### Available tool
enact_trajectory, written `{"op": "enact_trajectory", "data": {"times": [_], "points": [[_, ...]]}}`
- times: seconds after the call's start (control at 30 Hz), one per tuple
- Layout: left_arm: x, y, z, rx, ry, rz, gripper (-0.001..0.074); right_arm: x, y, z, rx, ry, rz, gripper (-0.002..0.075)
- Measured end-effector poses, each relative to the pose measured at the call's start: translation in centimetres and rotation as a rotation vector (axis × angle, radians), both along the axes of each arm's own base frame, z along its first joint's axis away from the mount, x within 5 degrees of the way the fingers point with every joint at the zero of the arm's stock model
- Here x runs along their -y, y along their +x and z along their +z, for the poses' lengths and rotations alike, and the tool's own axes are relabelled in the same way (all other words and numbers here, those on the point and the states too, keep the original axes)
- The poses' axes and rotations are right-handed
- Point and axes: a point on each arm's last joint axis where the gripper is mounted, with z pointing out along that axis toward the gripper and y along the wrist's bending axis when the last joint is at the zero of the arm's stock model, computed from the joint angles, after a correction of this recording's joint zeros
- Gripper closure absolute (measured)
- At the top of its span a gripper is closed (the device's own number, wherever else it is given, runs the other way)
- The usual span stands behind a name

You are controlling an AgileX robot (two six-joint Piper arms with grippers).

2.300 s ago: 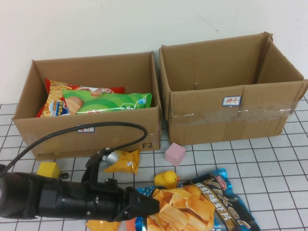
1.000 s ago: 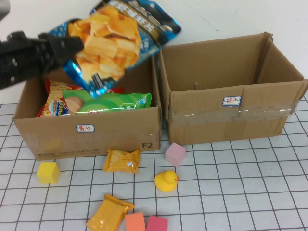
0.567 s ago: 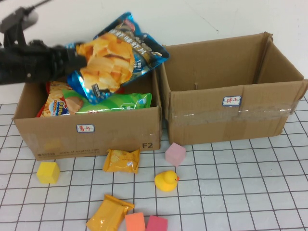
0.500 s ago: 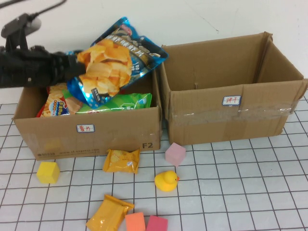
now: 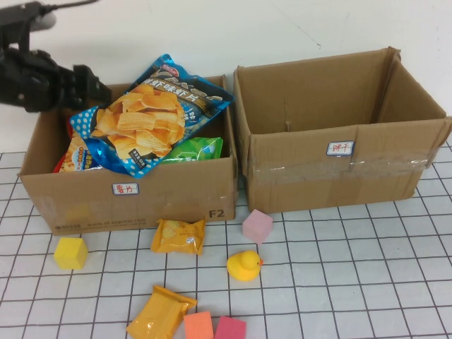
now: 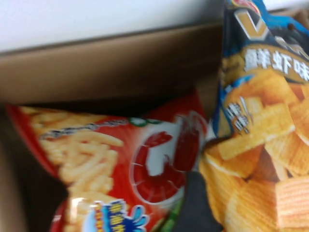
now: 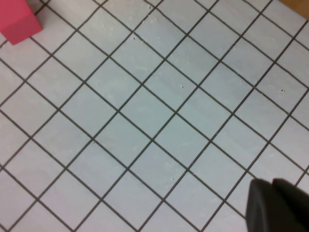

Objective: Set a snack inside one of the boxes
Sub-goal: Place the potato chip in the potato chip box

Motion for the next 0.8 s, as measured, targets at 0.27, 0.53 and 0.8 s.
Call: {"op": "enact_trajectory", "data": {"times": [0.27,0.53,0.8], "points": [[0.1,-0.3,2.4,-0.041,-0.010,-0.004,0.0426,0.0,-0.6,-2.0,-0.056,0.010,-0.010,0.0726],[4.9,-1.8,2.5,-0.137,-0.120,-0.215,0.0703,0.0,-0.4,-2.4,-0.031,0.014,-0.013,0.0726],[10.0,-1.1,-2.2,-0.259,0.167,-0.215,0.0734,0.0,-0.3,-2.3,-0.017,0.020,-0.017,0.0726]]}}
